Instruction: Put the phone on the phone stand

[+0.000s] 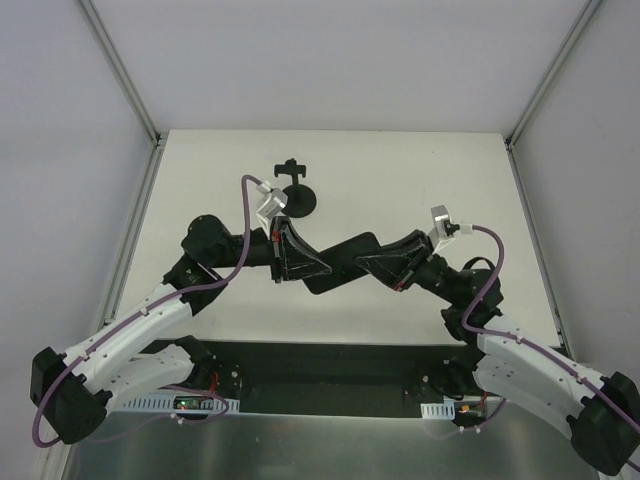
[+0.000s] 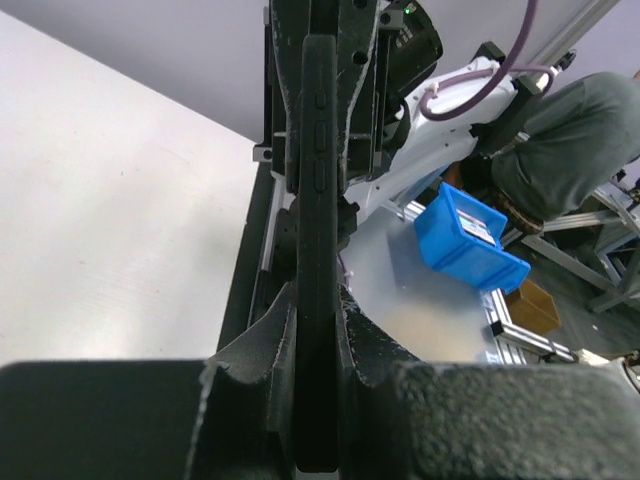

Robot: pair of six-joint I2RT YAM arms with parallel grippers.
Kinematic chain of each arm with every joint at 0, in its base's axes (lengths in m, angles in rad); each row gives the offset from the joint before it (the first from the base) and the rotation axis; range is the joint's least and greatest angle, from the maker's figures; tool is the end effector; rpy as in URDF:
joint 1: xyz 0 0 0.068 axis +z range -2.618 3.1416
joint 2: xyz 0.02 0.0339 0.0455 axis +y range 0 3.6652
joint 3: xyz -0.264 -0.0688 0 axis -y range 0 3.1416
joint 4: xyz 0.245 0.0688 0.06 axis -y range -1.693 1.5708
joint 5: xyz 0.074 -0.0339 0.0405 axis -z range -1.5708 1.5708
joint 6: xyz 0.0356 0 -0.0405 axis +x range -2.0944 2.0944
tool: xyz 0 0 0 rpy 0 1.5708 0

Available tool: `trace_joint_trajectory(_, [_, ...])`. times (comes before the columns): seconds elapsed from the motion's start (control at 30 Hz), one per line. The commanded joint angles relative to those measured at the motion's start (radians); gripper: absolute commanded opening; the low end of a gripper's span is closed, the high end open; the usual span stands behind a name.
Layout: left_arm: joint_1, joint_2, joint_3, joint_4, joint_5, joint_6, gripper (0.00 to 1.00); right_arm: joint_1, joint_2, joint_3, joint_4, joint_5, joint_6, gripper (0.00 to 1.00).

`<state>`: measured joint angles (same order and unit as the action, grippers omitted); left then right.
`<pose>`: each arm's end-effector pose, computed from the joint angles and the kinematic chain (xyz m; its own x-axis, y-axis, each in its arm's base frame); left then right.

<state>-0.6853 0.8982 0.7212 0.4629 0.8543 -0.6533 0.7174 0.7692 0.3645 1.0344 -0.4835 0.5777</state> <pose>0.1384 -0.1478 0.3634 -0.4197 -0.1725 -0.8911 0.9076 -0.0683 -0.4143 0.1130 0.1206 0.3180 -0.1007 0.5538 -0.8266 -0.9671 0.1405 0.2120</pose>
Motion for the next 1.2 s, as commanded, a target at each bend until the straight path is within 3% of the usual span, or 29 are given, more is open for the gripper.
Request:
trace_joint_trajectory(0.0, [-0.005,0.01,0.049,0.126,0.02,-0.045,0.0,-0.006,-0.008,0.004,0.099,0.008,-0.007,0.01])
trace_joint_trajectory(0.03, [-0.003,0.018,0.06,0.076,0.014,-0.031,0.0,-0.004,-0.014,-0.001,0.095,0.011,-0.016,0.01])
trace_joint_trajectory(0.07, [0.001,0.021,0.075,0.028,0.006,-0.017,0.25,-0.004,-0.024,-0.004,0.078,0.029,-0.021,0.01])
trace_joint_trajectory(0.13, [0.018,0.012,0.121,-0.126,-0.059,0.038,0.49,-0.007,-0.074,-0.007,-0.035,0.063,-0.062,0.01])
trace_joint_trajectory(0.17, [0.026,0.001,0.138,-0.18,-0.096,0.061,0.75,-0.009,-0.096,-0.007,-0.087,0.11,-0.078,0.01])
trace_joint_trajectory(0.23, [0.058,-0.025,0.202,-0.402,-0.279,0.142,0.85,-0.009,-0.172,0.005,-0.291,0.173,-0.123,0.01])
trace_joint_trajectory(0.37, [0.127,-0.001,0.335,-0.752,-0.669,0.237,0.85,-0.01,-0.301,0.066,-0.724,0.458,-0.241,0.01])
trace_joint_trajectory(0.4, [0.15,0.017,0.386,-0.792,-0.696,0.253,0.75,-0.009,-0.314,0.092,-0.916,0.518,-0.259,0.01])
trace_joint_trajectory(0.43, [0.182,0.059,0.411,-0.831,-0.704,0.288,0.7,-0.012,-0.312,0.126,-1.0,0.555,-0.283,0.01])
trace_joint_trajectory(0.5, [0.246,0.106,0.481,-0.883,-0.679,0.329,0.69,-0.016,-0.289,0.201,-1.164,0.592,-0.367,0.01])
trace_joint_trajectory(0.6, [0.267,0.237,0.602,-0.957,-0.757,0.402,0.74,-0.016,-0.262,0.275,-1.295,0.603,-0.438,0.01])
trace_joint_trajectory(0.67, [0.267,0.341,0.651,-0.977,-0.825,0.435,0.73,-0.015,-0.257,0.312,-1.336,0.617,-0.458,0.01])
trace_joint_trajectory(0.73, [0.27,0.436,0.713,-0.98,-0.883,0.461,0.55,-0.015,-0.258,0.329,-1.378,0.622,-0.475,0.01])
trace_joint_trajectory(0.77, [0.273,0.468,0.736,-0.983,-0.891,0.465,0.52,-0.016,-0.257,0.336,-1.407,0.628,-0.478,0.01])
trace_joint_trajectory(1.0, [0.273,0.753,0.909,-1.001,-0.913,0.498,0.45,-0.016,-0.223,0.416,-1.521,0.651,-0.503,0.01])
trace_joint_trajectory(1.17, [0.274,0.824,0.962,-1.009,-1.014,0.495,0.39,-0.015,-0.234,0.432,-1.568,0.698,-0.509,0.01])
